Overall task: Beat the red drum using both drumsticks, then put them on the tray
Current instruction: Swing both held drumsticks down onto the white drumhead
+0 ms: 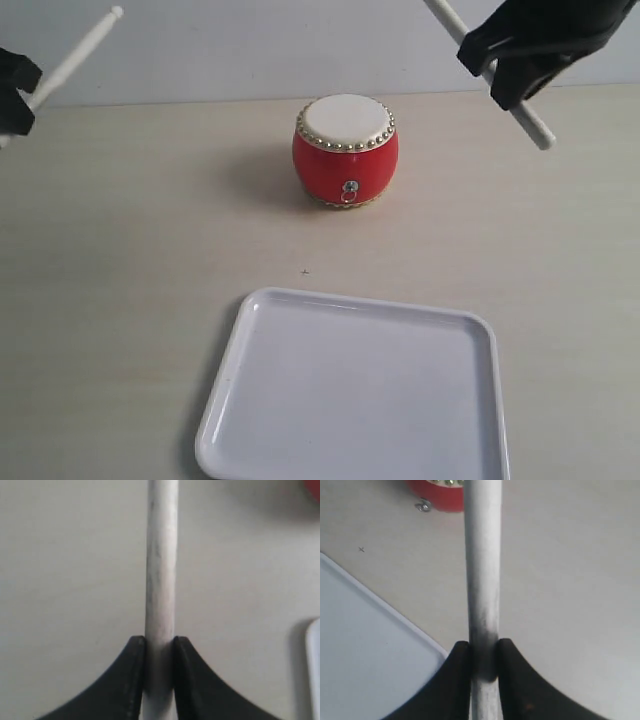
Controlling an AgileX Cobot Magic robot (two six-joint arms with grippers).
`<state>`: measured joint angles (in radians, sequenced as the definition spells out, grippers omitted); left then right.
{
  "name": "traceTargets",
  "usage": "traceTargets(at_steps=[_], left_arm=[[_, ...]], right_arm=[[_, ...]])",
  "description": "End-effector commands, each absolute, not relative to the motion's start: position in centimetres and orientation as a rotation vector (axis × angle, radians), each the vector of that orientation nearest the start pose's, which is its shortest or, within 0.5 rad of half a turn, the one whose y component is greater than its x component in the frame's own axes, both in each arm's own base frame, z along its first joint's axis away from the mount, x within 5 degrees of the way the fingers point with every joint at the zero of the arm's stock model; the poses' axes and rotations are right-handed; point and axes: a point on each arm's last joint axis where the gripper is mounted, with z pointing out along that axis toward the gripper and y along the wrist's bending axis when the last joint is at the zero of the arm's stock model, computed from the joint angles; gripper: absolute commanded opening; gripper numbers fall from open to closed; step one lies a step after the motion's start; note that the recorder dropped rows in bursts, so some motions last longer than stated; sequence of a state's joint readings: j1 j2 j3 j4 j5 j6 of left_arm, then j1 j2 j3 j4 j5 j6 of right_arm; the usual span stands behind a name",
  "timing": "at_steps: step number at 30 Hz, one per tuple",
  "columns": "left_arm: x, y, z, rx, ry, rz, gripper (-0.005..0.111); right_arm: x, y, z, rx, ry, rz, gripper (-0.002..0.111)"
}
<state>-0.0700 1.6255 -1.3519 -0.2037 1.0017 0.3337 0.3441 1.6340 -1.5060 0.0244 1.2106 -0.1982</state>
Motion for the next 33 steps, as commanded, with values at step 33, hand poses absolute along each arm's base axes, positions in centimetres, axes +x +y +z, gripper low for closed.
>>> traceTargets(at_steps=[33], left_arm=[[37.5,-20.3,26.1,0.856,2.772,-0.503,0.0]], right_arm=[[33.3,11.2,22.8,-0.596,3.08,0.416,0.0]])
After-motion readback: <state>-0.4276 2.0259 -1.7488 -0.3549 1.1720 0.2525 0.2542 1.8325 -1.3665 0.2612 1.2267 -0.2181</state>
